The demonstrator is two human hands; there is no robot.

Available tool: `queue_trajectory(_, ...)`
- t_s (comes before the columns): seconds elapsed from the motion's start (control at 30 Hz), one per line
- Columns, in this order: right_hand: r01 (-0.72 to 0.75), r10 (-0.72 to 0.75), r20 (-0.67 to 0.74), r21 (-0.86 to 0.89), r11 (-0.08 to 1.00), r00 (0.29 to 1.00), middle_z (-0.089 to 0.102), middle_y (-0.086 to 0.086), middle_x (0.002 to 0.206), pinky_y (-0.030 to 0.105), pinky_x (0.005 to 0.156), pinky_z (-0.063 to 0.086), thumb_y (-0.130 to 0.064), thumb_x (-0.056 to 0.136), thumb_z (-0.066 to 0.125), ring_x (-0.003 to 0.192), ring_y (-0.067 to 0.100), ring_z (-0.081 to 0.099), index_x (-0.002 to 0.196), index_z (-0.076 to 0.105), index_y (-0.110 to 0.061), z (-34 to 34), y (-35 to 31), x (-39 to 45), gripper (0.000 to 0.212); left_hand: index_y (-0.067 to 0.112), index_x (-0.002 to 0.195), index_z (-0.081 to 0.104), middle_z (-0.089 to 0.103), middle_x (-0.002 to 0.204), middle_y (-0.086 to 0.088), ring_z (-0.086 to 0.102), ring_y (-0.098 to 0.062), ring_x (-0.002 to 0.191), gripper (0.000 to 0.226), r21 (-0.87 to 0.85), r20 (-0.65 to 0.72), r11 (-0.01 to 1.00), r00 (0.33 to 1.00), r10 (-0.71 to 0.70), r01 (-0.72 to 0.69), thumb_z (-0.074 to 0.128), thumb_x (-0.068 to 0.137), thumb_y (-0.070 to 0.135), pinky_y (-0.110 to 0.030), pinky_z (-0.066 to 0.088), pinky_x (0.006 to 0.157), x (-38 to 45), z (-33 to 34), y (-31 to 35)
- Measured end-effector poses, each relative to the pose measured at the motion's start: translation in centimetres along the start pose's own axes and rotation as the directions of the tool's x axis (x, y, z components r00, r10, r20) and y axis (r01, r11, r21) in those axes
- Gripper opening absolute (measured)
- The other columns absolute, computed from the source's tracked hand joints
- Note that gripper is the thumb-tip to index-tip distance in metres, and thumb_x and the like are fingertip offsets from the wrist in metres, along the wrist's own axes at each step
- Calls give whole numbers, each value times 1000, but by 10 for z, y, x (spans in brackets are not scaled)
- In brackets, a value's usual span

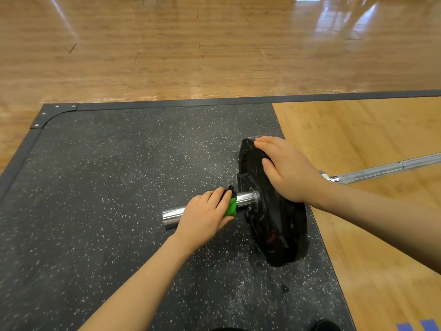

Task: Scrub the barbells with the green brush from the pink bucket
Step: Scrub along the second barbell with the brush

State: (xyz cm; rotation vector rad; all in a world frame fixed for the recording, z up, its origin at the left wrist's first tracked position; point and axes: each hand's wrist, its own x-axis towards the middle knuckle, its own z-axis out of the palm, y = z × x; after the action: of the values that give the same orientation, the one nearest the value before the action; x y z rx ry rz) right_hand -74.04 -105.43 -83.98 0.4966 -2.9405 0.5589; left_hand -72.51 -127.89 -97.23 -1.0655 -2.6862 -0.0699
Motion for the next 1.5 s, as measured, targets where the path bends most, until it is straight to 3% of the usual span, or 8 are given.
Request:
queue_trajectory(0.1, -11, 10, 20, 5, 1000, 1000, 46, 11, 143, 34, 113, 27, -19, 95, 39, 135, 25, 39, 139, 46, -3, -2, 3, 12, 47, 7, 129, 50, 59, 121, -10, 62, -27, 88, 58, -2, -3, 1000, 1000, -13, 13, 34, 94, 49, -36, 50, 63, 5, 2, -7)
queue_trajectory(0.4, 14, -20, -166, -36, 999, 986, 46, 15, 143, 39, 114, 28, -21, 96, 37, 136, 28, 38, 135, 49, 1, 4, 5, 4, 46, 8, 126, 52, 61, 110, -7, 62, -25, 74, 58, -15, -3, 999, 999, -34, 34, 31, 94, 52, -33, 48, 54, 29, 10, -33)
queue_trajectory(0.63, 14, -27, -165, -79, 997, 986, 35, 12, 151, 26, 117, 14, -28, 98, 32, 143, 22, 25, 142, 39, 0, 18, 8, -10, 53, 10, 119, 57, 62, 99, -5, 61, -24, 67, 57, 15, 27, 987, 987, -160, 159, 25, 95, 52, -31, 40, 52, 53, 10, -44)
queue_trajectory(0.77, 22, -35, -178, -74, 997, 983, 33, 14, 152, 17, 117, 7, -26, 99, 30, 144, 21, 22, 143, 37, 3, 23, 10, 2, 53, 6, 120, 58, 62, 109, -10, 62, -28, 85, 58, -44, -42, 980, 980, -194, 192, 28, 93, 47, -37, 49, 64, 72, 14, -29)
queue_trajectory(0.9, 32, -44, -206, -62, 998, 978, 39, 18, 148, 18, 117, 11, -25, 99, 29, 142, 24, 28, 140, 42, 6, 23, 16, 21, 53, 6, 130, 51, 56, 127, -13, 55, -33, 110, 55, -84, -14, 978, 981, -195, 193, 33, 95, 45, -43, 48, 86, 94, 21, -9)
queue_trajectory(1.07, 42, -57, -223, -71, 997, 973, 42, 18, 146, 14, 116, 9, -23, 98, 28, 140, 25, 31, 138, 44, 6, 24, 20, 37, 52, 7, 134, 47, 55, 125, -11, 55, -30, 106, 54, -39, -30, 990, 990, -140, 138, 43, 93, 42, -40, 47, 83, 92, 24, -25)
queue_trajectory(1.3, 37, -42, -246, -26, 999, 968, 43, 16, 146, 9, 113, 6, -15, 97, 36, 139, 22, 31, 138, 45, 4, 23, 25, 51, 46, 9, 133, 47, 53, 128, -11, 52, -31, 111, 52, 19, -42, 977, 976, -212, 213, 37, 95, 43, -41, 44, 88, 72, 24, -46)
queue_trajectory(1.5, 19, -22, -219, -14, 1000, 975, 43, 14, 146, 21, 114, 16, -19, 97, 34, 140, 23, 33, 139, 45, 1, 22, 29, 61, 47, 7, 138, 44, 50, 133, -16, 47, -38, 120, 52, -29, -17, 982, 982, -189, 188, 43, 97, 39, -47, 40, 98, 96, 32, -20)
